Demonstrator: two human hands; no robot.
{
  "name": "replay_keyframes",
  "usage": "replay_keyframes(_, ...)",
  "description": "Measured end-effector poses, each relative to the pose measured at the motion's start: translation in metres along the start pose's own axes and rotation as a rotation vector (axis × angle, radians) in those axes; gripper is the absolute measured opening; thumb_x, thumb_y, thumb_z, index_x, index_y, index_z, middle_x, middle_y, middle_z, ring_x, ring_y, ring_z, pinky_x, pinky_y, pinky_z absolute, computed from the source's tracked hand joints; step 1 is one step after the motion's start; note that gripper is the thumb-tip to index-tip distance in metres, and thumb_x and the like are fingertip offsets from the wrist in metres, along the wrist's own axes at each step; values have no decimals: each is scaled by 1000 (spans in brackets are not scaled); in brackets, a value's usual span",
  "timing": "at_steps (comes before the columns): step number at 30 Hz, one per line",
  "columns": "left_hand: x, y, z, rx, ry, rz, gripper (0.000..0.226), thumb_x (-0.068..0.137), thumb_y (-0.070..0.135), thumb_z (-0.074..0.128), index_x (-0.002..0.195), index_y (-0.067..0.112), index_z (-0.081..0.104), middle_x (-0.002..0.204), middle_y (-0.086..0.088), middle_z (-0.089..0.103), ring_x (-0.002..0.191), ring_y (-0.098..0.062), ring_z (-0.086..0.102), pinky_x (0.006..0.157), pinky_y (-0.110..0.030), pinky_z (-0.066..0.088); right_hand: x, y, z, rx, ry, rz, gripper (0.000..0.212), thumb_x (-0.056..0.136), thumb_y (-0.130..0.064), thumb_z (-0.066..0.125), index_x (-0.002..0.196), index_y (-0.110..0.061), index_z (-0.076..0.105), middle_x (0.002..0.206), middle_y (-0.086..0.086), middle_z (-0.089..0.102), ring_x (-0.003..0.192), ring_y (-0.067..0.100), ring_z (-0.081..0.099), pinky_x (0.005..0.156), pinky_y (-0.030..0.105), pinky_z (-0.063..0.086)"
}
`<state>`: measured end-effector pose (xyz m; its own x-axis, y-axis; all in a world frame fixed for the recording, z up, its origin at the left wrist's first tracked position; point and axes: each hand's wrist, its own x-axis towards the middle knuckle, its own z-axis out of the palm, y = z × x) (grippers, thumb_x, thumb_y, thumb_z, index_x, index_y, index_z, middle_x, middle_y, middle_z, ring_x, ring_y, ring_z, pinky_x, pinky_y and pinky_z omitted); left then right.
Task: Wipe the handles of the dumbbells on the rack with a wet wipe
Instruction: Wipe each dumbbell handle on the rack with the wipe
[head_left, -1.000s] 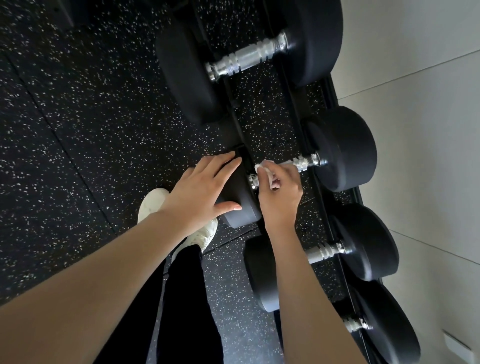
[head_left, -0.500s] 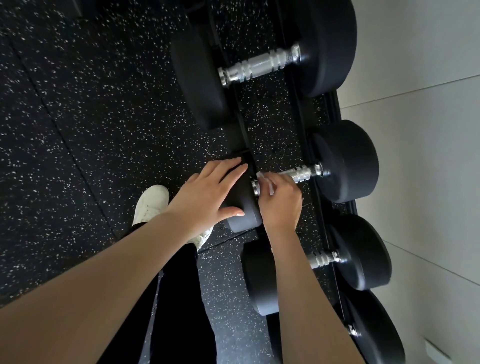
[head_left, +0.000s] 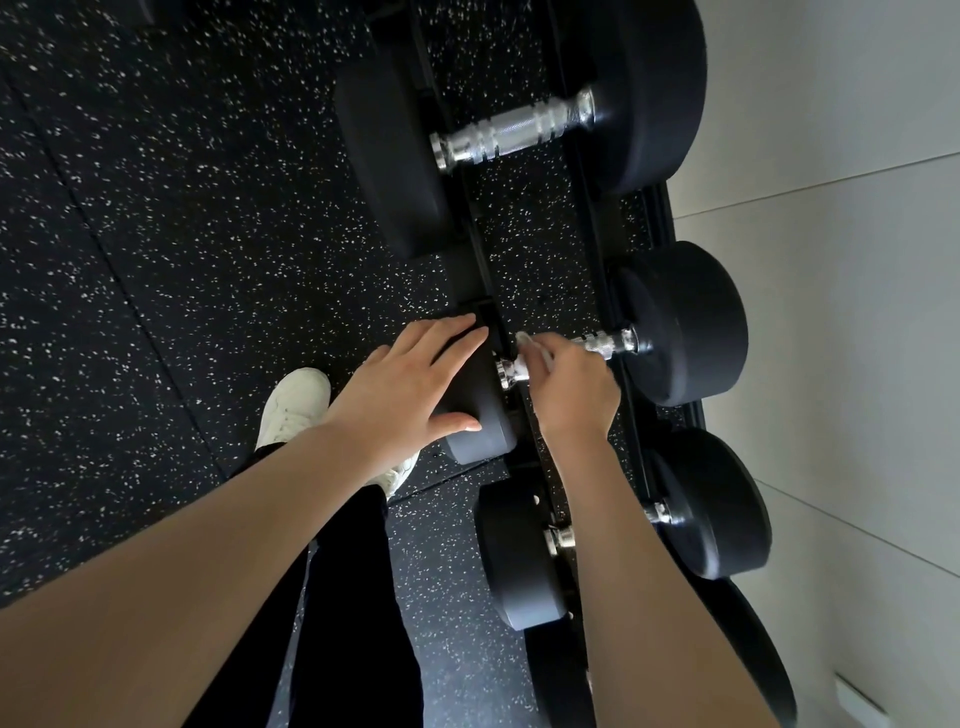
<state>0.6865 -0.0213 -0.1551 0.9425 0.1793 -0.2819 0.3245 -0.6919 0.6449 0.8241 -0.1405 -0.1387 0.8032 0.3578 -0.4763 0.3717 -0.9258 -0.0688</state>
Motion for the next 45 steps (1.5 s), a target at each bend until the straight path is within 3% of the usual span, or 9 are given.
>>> replay_keyframes(3, -1, 0, 0, 5, 4, -4, 86, 73, 51, 69, 144, 15, 36, 146, -2, 38, 125, -17, 27, 86, -46, 49, 10, 6, -6, 3, 37, 41, 35, 95, -48, 43, 102, -23, 66, 80, 6, 68, 76, 28, 66, 61, 30, 49)
replay_keyframes(6, -1, 0, -1, 0, -1, -2, 85, 74, 50, 67, 145, 15, 35, 147, -1, 37, 125, -17, 24, 88, -46, 48, 17, 13, -11, -20, 90, 88, 36, 97, -45, 42, 103, -20, 66, 81, 8, 69, 77, 28, 66, 59, 28, 43)
replay_keyframes(12, -1, 0, -1, -4, -2, 0, 84, 75, 52, 63, 146, 16, 33, 148, 0, 35, 128, -21, 31, 90, -45, 48, 17, 22, -13, 61, 303, 193, 32, 98, -39, 40, 105, -18, 64, 82, 14, 69, 75, 33, 66, 61, 36, 49)
replay_keyframes(19, 0, 2, -4, 13, -18, 2, 85, 76, 54, 58, 147, 17, 31, 148, 0, 34, 129, -23, 35, 92, -45, 48, 5, 28, -9, -19, 340, 142, 28, 100, -33, 39, 106, -12, 55, 85, 9, 66, 73, 31, 65, 53, 28, 37)
replay_keyframes(25, 1, 8, -13, 74, -80, -1, 83, 83, 51, 61, 150, 19, 22, 153, 3, 23, 136, -20, 26, 102, -42, 37, -13, 29, -8, -8, 290, 167, 27, 97, -27, 46, 119, -11, 48, 98, 11, 66, 82, 33, 67, 58, 35, 48)
replay_keyframes(30, 2, 11, -26, 147, -78, -12, 75, 82, 48, 64, 143, 14, 37, 145, -5, 38, 129, -27, 38, 96, -45, 41, -18, 29, -15, 122, 273, 145, 27, 96, -24, 48, 114, -4, 44, 87, 16, 68, 76, 34, 67, 58, 35, 48)
replay_keyframes(37, 5, 16, -61, 215, -14, -23, 66, 83, 46, 60, 137, 11, 46, 138, -6, 47, 123, -29, 46, 93, -46, 45, -19, 19, -28, 262, 346, 24, 23, 95, -25, 50, 105, -4, 45, 82, 15, 67, 72, 33, 65, 59, 43, 54)
replay_keyframes(39, 11, 16, -72, 238, 28, -7, 64, 81, 46, 59, 132, 8, 51, 132, -8, 52, 116, -30, 52, 86, -46, 49, -20, 14, -30, 322, 368, 3, 17, 93, -22, 53, 99, -7, 46, 79, 14, 66, 70, 32, 64, 59, 44, 53)
replay_keyframes(45, 36, 0, -103, 263, 86, 5, 61, 78, 40, 70, 127, 7, 55, 128, -11, 55, 114, -32, 54, 83, -48, 50, -7, -21, -37, 508, 428, -13, 11, 87, -16, 64, 97, -15, 60, 88, 5, 63, 77, 18, 56, 63, 36, 51)
